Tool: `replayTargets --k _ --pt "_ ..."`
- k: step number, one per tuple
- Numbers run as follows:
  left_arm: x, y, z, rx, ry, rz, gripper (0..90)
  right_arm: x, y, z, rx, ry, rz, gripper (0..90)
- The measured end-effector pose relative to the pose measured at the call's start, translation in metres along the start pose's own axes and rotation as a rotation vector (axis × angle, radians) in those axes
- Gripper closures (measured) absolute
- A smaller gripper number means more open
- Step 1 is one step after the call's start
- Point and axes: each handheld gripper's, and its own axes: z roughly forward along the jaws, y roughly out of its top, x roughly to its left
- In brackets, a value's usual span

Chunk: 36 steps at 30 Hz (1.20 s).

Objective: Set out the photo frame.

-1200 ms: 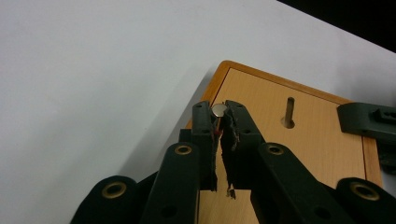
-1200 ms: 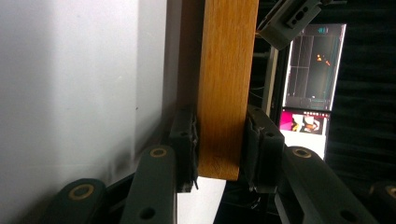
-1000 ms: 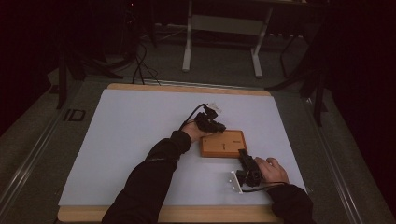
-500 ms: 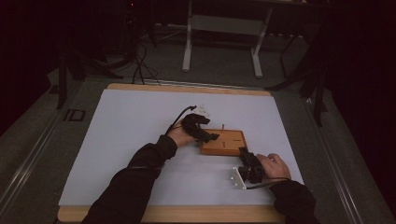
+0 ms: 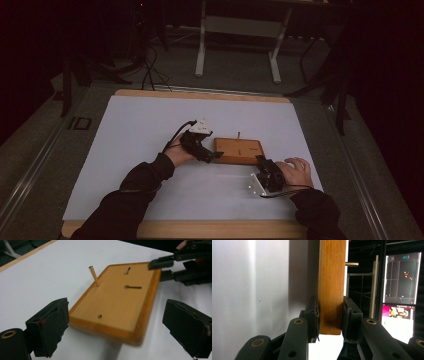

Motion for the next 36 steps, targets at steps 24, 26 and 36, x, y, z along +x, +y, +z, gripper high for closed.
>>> replayTargets --k 24,26,36 --pt "-0.049 -0.075 -0.084 -0.003 0.017 -0.076 7.3 -0.063 -0.014 0.013 -0.057 0.249 0.022 70.2" --pt "-0.054 -0.083 -0.089 -0.003 0.01 -0.1 7.3 -0.075 -0.016 0.017 -0.061 0.305 0.027 70.1" --pt "-0.063 -0.093 -0.098 -0.029 0.016 -0.11 7.3 -0.106 -0.018 0.03 -0.047 0.439 0.07 70.1"
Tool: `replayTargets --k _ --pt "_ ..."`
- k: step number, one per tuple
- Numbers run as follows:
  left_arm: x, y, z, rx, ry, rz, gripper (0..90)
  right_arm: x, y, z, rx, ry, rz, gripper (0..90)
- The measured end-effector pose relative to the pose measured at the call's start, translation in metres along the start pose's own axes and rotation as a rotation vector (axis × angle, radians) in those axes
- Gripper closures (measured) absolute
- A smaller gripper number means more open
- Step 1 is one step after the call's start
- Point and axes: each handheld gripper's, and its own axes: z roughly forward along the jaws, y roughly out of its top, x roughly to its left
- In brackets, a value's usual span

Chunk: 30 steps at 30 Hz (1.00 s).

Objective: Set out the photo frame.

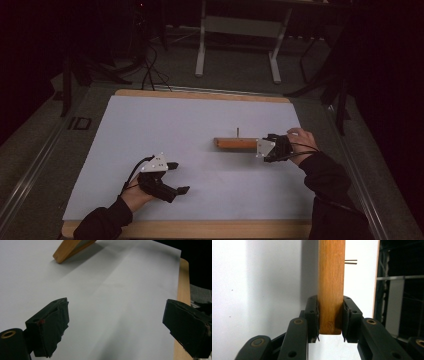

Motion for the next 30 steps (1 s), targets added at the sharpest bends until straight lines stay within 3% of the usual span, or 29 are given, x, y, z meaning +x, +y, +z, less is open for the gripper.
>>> replayTargets --k 8,21,25,30 --pt "0.002 -0.01 0.002 -0.014 0.011 -0.01 7.3 -0.023 -0.002 0.002 -0.011 0.09 0.018 70.1" --pt "0.005 -0.013 0.001 -0.028 0.017 -0.011 7.3 -0.063 -0.004 0.01 -0.019 0.252 0.12 69.9" --pt "0.004 -0.014 0.002 -0.032 0.011 -0.013 7.3 -0.07 -0.004 0.012 -0.014 0.272 0.12 69.9" --pt "0.004 -0.015 0.003 -0.033 0.008 -0.014 7.3 -0.086 -0.009 0.018 -0.032 0.291 0.162 69.1"
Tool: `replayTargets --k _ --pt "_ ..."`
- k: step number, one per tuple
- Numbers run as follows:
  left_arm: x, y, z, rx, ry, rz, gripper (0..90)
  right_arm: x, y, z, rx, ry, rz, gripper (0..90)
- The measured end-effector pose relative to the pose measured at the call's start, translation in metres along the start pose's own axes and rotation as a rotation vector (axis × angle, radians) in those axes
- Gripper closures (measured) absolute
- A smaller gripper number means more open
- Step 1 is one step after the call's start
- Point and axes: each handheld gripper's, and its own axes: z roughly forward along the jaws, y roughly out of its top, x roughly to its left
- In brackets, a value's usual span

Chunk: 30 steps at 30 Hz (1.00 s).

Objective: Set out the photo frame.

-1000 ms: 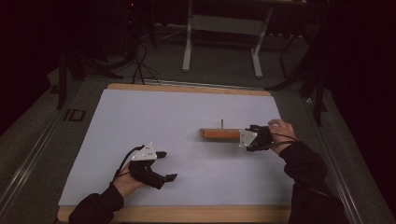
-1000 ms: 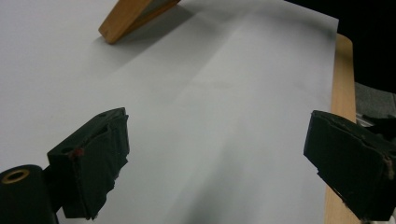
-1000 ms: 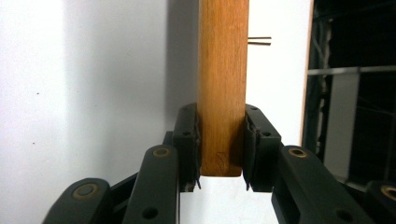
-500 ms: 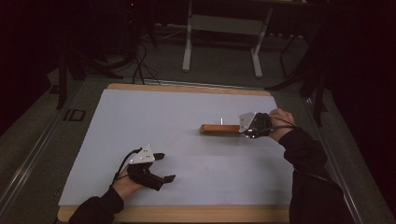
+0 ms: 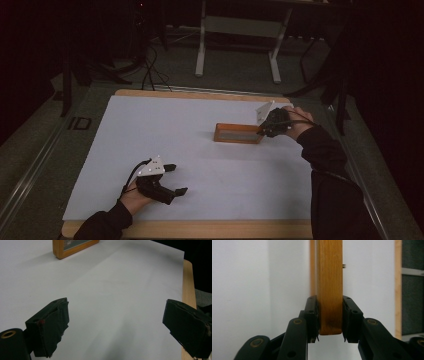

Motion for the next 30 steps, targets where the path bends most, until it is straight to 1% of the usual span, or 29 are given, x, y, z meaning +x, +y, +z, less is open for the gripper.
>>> replayTargets --k 2,6,7,8,11,14,16,21,25,26,30 --pt "0.0 0.0 0.0 -0.003 0.0 -0.001 7.3 -0.006 0.001 0.001 0.003 -0.004 0.004 68.8" --pt "0.0 -0.001 0.0 -0.006 0.0 -0.003 7.3 -0.018 0.0 0.006 0.001 -0.012 0.026 68.2" --pt "0.001 -0.001 0.0 -0.006 0.001 -0.003 7.3 -0.021 -0.001 0.007 -0.004 -0.012 0.038 68.0" --pt "0.0 -0.002 0.0 -0.007 0.001 -0.007 7.3 -0.024 -0.002 0.008 -0.011 -0.004 0.051 67.8" --pt "0.0 -0.003 0.0 -0.003 -0.004 -0.01 7.3 -0.03 -0.003 0.01 -0.019 0.003 0.054 67.0" --pt "0.0 -0.003 0.001 -0.003 -0.006 -0.011 7.3 -0.034 -0.001 0.012 -0.008 -0.008 0.018 65.7" --pt "0.0 -0.003 0.001 -0.003 -0.007 -0.011 7.3 -0.037 0.0 0.014 0.003 -0.014 0.016 64.9" --pt "0.0 -0.004 0.001 -0.001 -0.009 -0.008 7.3 -0.043 0.0 0.016 0.003 0.009 0.046 64.2" --pt "0.001 -0.004 0.001 -0.001 -0.005 -0.007 7.3 -0.047 -0.001 0.019 -0.006 0.0 0.06 62.0" --pt "0.001 -0.005 0.001 -0.003 -0.006 -0.008 7.3 -0.049 -0.001 0.02 -0.008 0.0 0.071 61.3" --pt "0.001 -0.006 0.002 0.001 -0.007 -0.006 7.3 -0.053 -0.002 0.024 -0.019 -0.019 0.088 59.3"
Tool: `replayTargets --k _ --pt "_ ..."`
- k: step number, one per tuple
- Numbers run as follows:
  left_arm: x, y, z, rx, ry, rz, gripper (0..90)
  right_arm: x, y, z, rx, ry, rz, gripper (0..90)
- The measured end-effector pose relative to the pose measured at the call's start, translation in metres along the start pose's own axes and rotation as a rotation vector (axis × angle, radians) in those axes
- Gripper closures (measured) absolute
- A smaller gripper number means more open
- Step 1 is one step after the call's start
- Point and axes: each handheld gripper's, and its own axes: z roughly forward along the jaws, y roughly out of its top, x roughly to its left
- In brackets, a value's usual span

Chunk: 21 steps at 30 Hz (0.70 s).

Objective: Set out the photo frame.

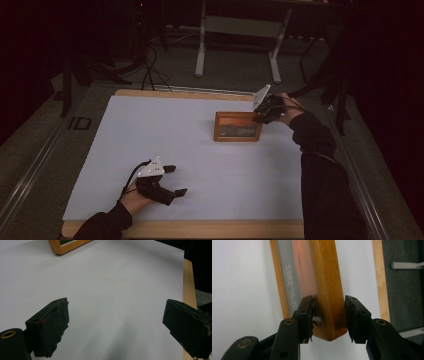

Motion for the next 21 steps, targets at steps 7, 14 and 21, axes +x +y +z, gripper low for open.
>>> replayTargets --k 7,14,21 --pt "-0.0003 -0.001 -0.0005 0.003 0.0 0.006 7.3 -0.0012 -0.0006 0.003 -0.008 -0.017 0.05 56.9" --pt "0.0 -0.0015 -0.0011 -0.001 0.001 0.002 7.3 0.0061 0.0004 0.0024 0.002 -0.133 0.116 51.0" --pt "0.0003 -0.0008 -0.0026 -0.007 0.006 0.005 7.3 0.0061 -0.0013 -0.0046 -0.047 -0.158 0.233 42.7"
